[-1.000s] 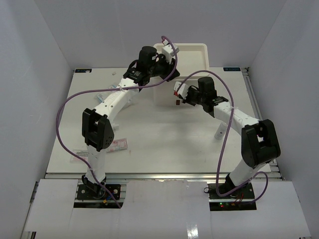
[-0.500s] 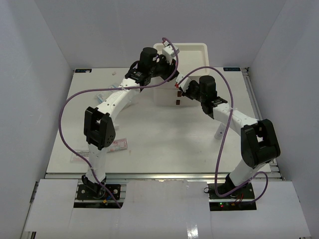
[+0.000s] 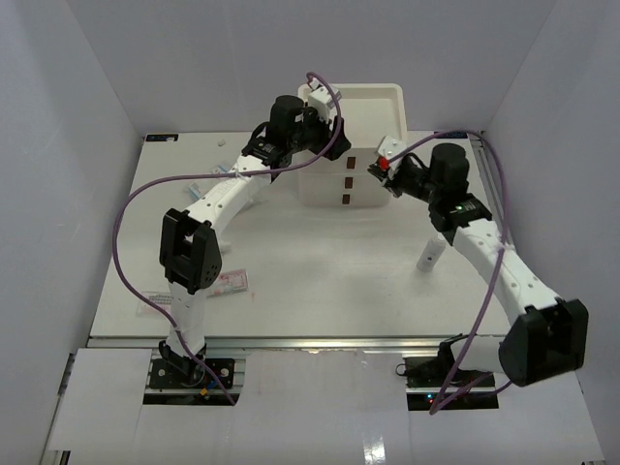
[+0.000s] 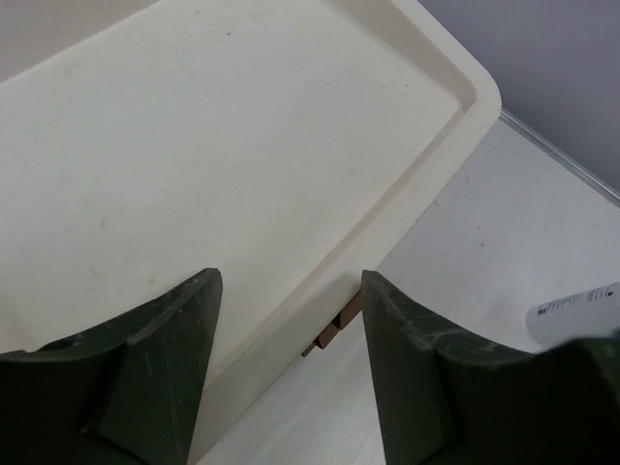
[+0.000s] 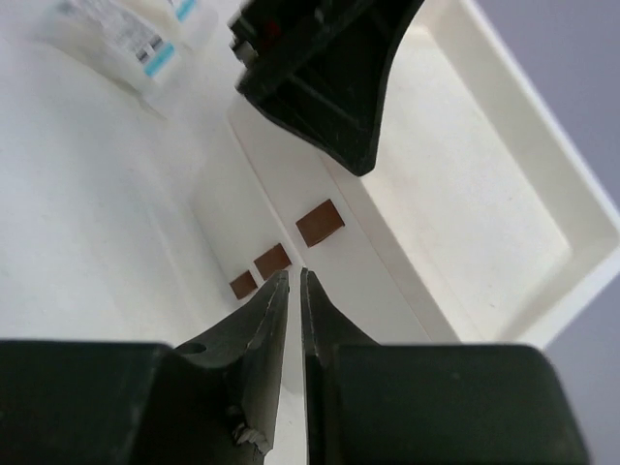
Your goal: Organize the makeup
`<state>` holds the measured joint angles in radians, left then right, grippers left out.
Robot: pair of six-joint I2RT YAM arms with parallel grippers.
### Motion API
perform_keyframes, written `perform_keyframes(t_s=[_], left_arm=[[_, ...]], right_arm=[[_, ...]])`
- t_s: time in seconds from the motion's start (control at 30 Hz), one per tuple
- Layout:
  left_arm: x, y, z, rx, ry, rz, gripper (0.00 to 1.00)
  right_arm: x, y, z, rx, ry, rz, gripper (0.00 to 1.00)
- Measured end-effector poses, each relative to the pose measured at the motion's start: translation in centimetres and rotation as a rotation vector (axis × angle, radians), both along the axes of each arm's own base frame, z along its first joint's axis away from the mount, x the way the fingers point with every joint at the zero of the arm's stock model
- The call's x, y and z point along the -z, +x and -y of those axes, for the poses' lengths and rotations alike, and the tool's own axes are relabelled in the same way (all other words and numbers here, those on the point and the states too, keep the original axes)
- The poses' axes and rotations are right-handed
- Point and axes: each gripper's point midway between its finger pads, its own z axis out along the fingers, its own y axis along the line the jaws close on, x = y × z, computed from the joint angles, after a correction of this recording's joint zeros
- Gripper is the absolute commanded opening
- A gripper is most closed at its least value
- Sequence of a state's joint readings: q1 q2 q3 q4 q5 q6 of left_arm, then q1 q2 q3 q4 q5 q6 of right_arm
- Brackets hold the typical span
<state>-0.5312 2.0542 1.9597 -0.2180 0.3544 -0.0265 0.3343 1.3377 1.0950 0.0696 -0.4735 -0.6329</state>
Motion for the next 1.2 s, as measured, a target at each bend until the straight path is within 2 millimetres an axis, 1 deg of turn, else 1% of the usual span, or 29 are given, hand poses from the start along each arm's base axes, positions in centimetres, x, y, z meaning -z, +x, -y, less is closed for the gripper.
perform_keyframes(t_s=[0.07, 0.13, 0.2, 0.23, 0.3, 0.37, 0.43, 0.47, 0.53, 0.57, 0.63, 0.7, 0.77, 0.8, 0.87, 0.93, 1.0, 1.03, 1.1, 1.2], left_arm=[[-0.4, 0.0, -0.6, -0.045, -0.02, -0.005, 0.8], [-1.2, -0.5, -1.5, -0.089, -0.042, -0.012, 0.84], [-2.8, -1.3, -2.4, -0.127, -0.073, 0.001, 0.88], [-3.8, -1.9, -3.1, -0.145, -0.092, 0.014, 0.91], [-5.5, -3.7, -4.7, -0.181, -0.13, 0.042, 0.93], [-6.9, -6.2, -6.6, -0.212, -0.182, 0.065, 0.93], [-7.9, -9.0, -8.4, -0.226, -0.233, 0.087, 0.93], [-8.1, -10.3, -9.1, -0.233, -0.259, 0.092, 0.93], [-7.4, -12.6, -10.4, -0.244, -0.301, 0.081, 0.93], [-6.7, -13.2, -10.5, -0.246, -0.322, 0.076, 0.92], [-3.8, -14.1, -10.5, -0.259, -0.33, 0.034, 0.92], [1.0, -14.5, -9.9, -0.277, -0.29, -0.054, 0.9], [5.7, -14.4, -8.8, -0.303, -0.236, -0.139, 0.89], [7.5, -14.2, -8.2, -0.314, -0.21, -0.17, 0.89], [11.0, -13.8, -7.0, -0.338, -0.157, -0.221, 0.87], [13.6, -12.8, -5.6, -0.363, -0.114, -0.246, 0.85], [14.8, -11.6, -4.3, -0.387, -0.098, -0.247, 0.83], [15.1, -11.0, -3.8, -0.401, -0.096, -0.243, 0.82], [15.0, -9.6, -2.6, -0.431, -0.107, -0.225, 0.82], [14.1, -7.1, -0.9, -0.476, -0.144, -0.187, 0.78]], right_arm=[[-2.8, -2.5, 1.3, -0.03, 0.063, 0.011, 0.22], [-4.9, -4.4, 3.7, -0.026, 0.115, 0.024, 0.24], [-6.4, -5.7, 6.3, 0.001, 0.157, 0.028, 0.29], [-6.5, -6.1, 7.6, 0.017, 0.174, 0.018, 0.32], [-5.8, -6.9, 9.8, 0.05, 0.207, -0.022, 0.34], [-3.7, -7.2, 12.0, 0.09, 0.245, -0.099, 0.37], [-1.5, -7.5, 13.6, 0.12, 0.297, -0.196, 0.38], [-0.5, -7.6, 14.2, 0.131, 0.327, -0.244, 0.38], [1.2, -7.8, 15.4, 0.147, 0.396, -0.343, 0.4], [1.8, -7.9, 15.9, 0.152, 0.427, -0.38, 0.41], [2.5, -8.1, 16.5, 0.157, 0.477, -0.44, 0.45], [3.2, -8.2, 17.0, 0.172, 0.513, -0.479, 0.47], [3.6, -8.5, 17.0, 0.172, 0.529, -0.498, 0.48], [3.7, -8.5, 16.9, 0.172, 0.533, -0.504, 0.49], [3.9, -8.6, 16.9, 0.174, 0.541, -0.515, 0.49], [4.0, -8.7, 16.9, 0.176, 0.543, -0.519, 0.49], [4.0, -8.7, 16.9, 0.177, 0.543, -0.518, 0.49], [4.0, -8.7, 16.9, 0.176, 0.543, -0.517, 0.49], [3.9, -8.8, 16.9, 0.174, 0.543, -0.516, 0.49], [3.8, -8.8, 16.9, 0.174, 0.545, -0.515, 0.49]])
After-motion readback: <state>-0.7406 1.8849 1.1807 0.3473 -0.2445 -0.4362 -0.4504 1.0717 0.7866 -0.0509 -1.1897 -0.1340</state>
